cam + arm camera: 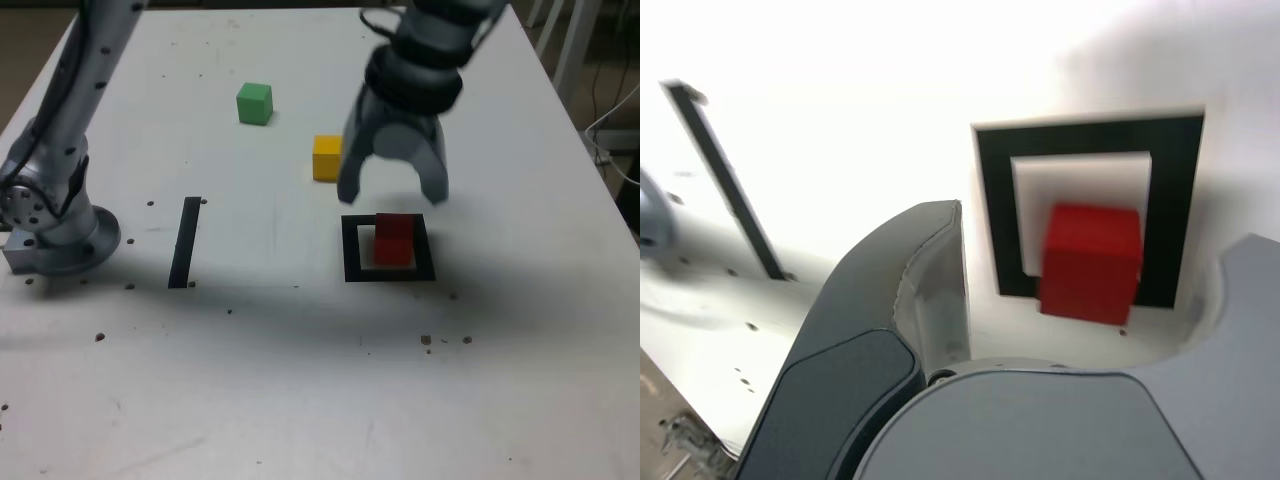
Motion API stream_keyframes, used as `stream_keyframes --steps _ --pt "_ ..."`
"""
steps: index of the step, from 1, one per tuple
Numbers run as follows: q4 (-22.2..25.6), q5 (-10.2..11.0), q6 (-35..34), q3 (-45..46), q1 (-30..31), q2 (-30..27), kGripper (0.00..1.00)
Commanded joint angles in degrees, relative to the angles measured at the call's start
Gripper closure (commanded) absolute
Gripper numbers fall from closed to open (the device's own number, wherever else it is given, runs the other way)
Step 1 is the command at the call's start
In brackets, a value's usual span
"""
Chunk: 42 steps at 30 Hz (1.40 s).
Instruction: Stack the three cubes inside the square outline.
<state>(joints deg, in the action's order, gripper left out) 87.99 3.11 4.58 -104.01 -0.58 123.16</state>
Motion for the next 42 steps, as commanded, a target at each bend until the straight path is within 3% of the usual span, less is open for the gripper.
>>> stream_keyframes --steps 1,17,33,42 --pt "1.44 0.81 1.02 0.83 -1.9 -1.68 0.01" --pt "0.29 3.32 13.43 7.11 -17.12 -3.7 0.01" --pt "-0.28 -1.52 23.89 6.57 -23.65 1.8 0.07" --pt "0.02 -2.43 24.67 6.6 -23.37 4.42 0.14"
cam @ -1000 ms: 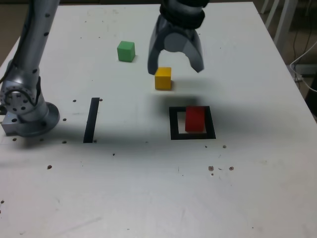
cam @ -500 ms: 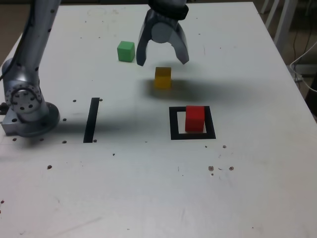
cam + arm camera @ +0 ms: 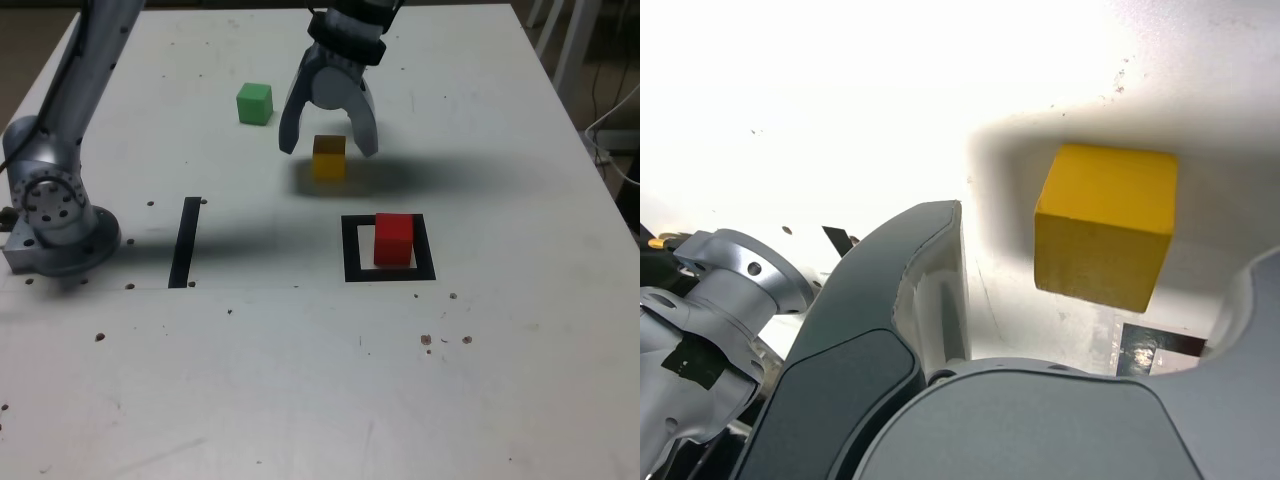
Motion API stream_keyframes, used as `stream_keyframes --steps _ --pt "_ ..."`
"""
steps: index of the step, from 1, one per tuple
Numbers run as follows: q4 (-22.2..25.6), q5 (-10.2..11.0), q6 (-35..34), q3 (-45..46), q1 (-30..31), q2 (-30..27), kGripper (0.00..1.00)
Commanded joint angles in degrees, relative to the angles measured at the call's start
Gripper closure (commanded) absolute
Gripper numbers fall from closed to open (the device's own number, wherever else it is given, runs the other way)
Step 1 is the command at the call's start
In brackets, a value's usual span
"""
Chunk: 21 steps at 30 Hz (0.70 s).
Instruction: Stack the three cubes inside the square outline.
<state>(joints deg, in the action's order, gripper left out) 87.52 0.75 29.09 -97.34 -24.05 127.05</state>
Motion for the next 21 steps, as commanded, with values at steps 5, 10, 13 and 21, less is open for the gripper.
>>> stream_keyframes --steps 5,10,13,21 --pt "0.59 -0.09 0.43 0.08 0.37 1.51 0.2" --pt "0.53 0.16 0.52 0.15 1.11 2.03 0.34" --pt "0.57 0.2 0.49 0.13 1.7 2.37 0.39" --pt "0.23 0.1 0.54 -0.33 2.85 2.94 0.65"
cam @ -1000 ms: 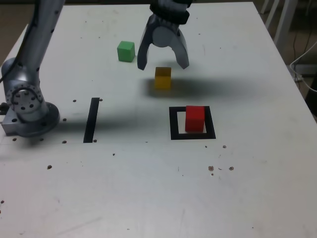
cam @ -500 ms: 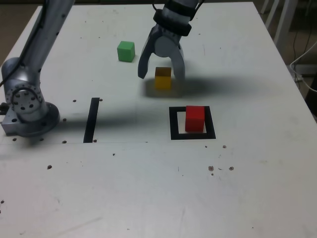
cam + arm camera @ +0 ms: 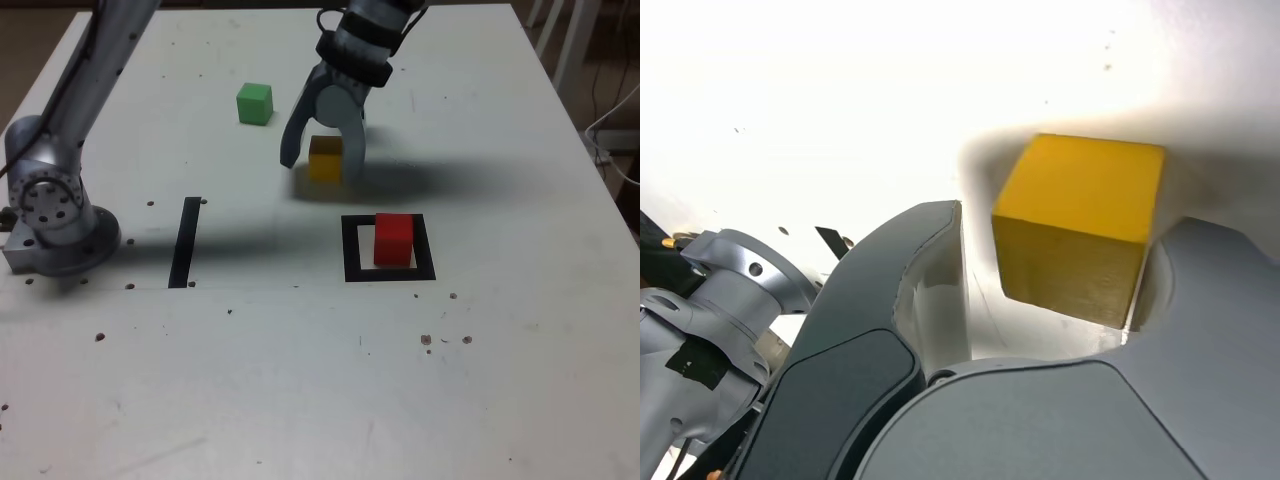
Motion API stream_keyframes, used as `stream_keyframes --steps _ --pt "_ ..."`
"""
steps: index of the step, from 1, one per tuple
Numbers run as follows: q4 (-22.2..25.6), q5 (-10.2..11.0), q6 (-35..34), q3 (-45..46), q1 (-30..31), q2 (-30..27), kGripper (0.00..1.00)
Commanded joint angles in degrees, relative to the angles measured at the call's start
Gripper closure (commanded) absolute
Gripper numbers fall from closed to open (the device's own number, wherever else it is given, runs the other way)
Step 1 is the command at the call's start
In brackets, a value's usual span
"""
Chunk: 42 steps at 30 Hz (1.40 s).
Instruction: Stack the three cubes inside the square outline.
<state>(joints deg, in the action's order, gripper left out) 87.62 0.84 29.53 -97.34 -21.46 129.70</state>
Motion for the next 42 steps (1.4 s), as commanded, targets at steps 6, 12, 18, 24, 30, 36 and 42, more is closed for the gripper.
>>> stream_keyframes --steps 6,12,18,24,30,36,42 --pt "-0.04 0.15 0.09 -0.45 0.49 0.31 0.7" --pt "-0.25 0.61 -0.16 -0.29 0.54 0.35 0.71" --pt "-0.18 0.78 -0.41 -0.36 0.67 -0.09 0.71" --pt "0.7 0.98 -1.51 -1.52 2.78 -1.99 0.71" --pt "1.89 0.56 -4.64 -3.55 7.67 -4.71 0.71" --pt "3.03 -0.86 -8.98 -5.4 13.32 -6.22 0.71" --pt "3.58 -2.22 -12.36 -6.88 17.63 -6.37 0.71"
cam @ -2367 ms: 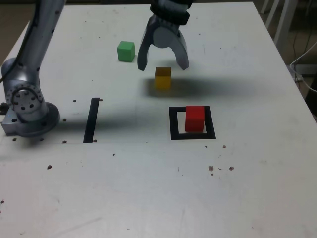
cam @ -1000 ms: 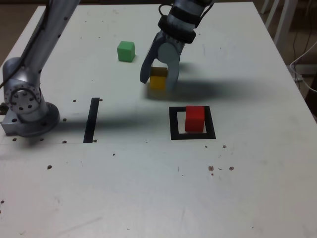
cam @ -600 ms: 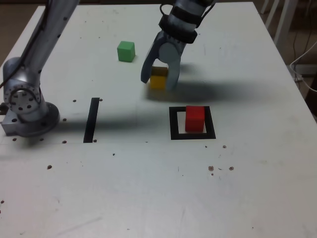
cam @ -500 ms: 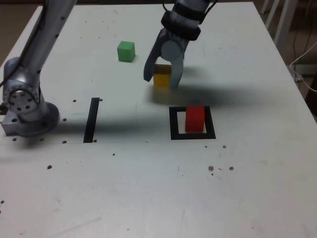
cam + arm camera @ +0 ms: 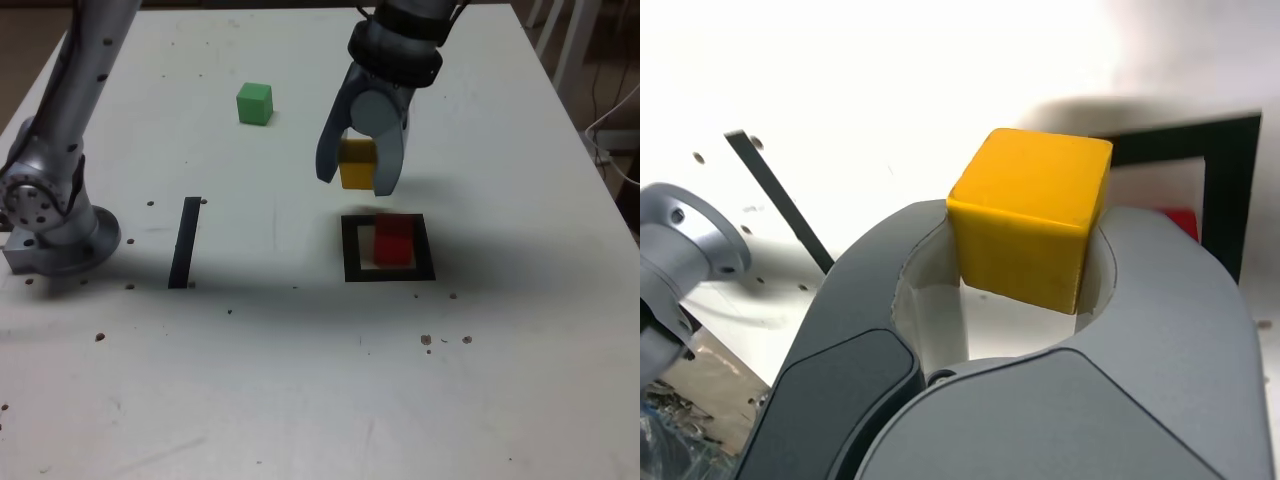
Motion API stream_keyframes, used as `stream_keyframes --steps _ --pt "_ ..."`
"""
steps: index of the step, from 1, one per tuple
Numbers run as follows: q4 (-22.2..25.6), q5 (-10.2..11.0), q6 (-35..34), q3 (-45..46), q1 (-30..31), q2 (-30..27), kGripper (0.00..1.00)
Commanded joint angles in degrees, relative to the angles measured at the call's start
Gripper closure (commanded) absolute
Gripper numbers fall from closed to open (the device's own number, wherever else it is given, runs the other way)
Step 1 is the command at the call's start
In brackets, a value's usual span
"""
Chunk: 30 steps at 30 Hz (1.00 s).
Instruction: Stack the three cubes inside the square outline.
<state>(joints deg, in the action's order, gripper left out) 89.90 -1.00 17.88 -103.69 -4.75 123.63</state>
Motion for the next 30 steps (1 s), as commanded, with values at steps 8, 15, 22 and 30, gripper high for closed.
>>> stream_keyframes --steps 8,15,22,30 --pt "1.8 -1.52 -4.34 -3.2 4.99 0.91 0.71" --pt "2.19 -2.5 -5.84 -4.97 6.95 1.95 0.71" --pt "2.35 -2.96 -6.89 -5.7 8.58 2.35 0.71" --pt "2.3 -3.13 -7.15 -5.84 9.06 2.48 0.71"
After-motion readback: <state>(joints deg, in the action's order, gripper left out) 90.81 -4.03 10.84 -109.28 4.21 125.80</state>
